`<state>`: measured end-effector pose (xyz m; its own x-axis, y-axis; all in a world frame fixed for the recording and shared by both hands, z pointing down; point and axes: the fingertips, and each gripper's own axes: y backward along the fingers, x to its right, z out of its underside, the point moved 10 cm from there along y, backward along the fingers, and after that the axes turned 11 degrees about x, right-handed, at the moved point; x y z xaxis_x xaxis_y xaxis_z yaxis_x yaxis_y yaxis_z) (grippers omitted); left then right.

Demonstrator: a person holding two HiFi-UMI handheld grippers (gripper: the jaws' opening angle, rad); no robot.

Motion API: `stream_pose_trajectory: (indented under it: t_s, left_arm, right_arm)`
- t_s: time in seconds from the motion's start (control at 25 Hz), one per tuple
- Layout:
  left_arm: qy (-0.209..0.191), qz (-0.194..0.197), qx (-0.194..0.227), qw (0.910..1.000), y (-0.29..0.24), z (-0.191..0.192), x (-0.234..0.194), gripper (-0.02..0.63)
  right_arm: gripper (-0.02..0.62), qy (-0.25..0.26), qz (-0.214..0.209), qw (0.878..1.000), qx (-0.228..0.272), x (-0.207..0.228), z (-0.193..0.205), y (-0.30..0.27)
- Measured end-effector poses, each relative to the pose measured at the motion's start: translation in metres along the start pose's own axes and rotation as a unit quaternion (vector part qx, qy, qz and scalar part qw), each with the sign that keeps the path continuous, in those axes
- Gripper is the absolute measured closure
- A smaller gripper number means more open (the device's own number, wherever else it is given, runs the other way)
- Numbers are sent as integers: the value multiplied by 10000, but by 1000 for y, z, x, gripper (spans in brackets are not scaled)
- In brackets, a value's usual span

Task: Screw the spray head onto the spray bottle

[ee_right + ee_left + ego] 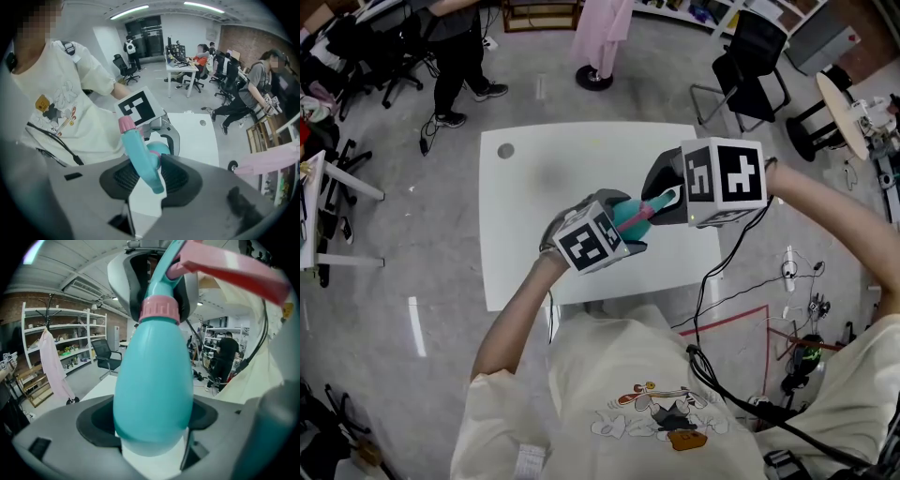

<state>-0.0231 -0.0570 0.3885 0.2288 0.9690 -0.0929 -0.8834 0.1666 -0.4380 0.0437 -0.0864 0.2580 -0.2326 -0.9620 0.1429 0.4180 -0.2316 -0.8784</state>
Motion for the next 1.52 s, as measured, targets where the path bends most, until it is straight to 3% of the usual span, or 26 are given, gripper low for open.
stream_pose_trajectory:
  t_s: [0.28,0.44,0.6,0.72,0.8,0.88,1.04,1.16,1.32,1.4,1.52]
  left_arm:
    - [243,-665,143,9974,0,6,-6,198]
    - [141,-1465,-14,9891,-1,3,-10,198]
    - [-19,-2324,-188,9724,-9,-1,-13,198]
    - [-153,-2761,-296,9606,-11,-4,-13,198]
    - [-209,-2870,-369,9570,-13,-3,-12,198]
    - [-201,-2756,-394,9602,-16,-2,-11,198]
    - [-11,-2192,-303,9752,-19,-1,-10,198]
    - [86,-1681,-229,9855,-13,4,-14,198]
    - [255,-609,-155,9977,-4,10,-18,198]
    - [237,-88,-221,9994,0,12,-18,198]
    - [64,763,-207,9969,-1,9,-13,198]
  right_arm:
    - [466,-1316,395,9904,134,13,3,-2]
    - [466,-1935,796,9778,142,19,1,0]
    - [466,-2708,1177,9551,232,23,11,3]
    - [466,-3457,1334,9276,486,24,18,6]
    - [466,-3881,1412,9083,667,23,23,6]
    - [465,-3981,1488,9025,699,21,27,6]
    - [378,-3544,1440,9222,570,15,29,15]
    - [362,-2947,1375,9437,597,8,26,34]
    - [362,-842,1361,9844,726,-8,8,62]
    - [362,176,1272,9889,751,-18,-5,66]
    - [362,1301,903,9843,775,-30,-20,63]
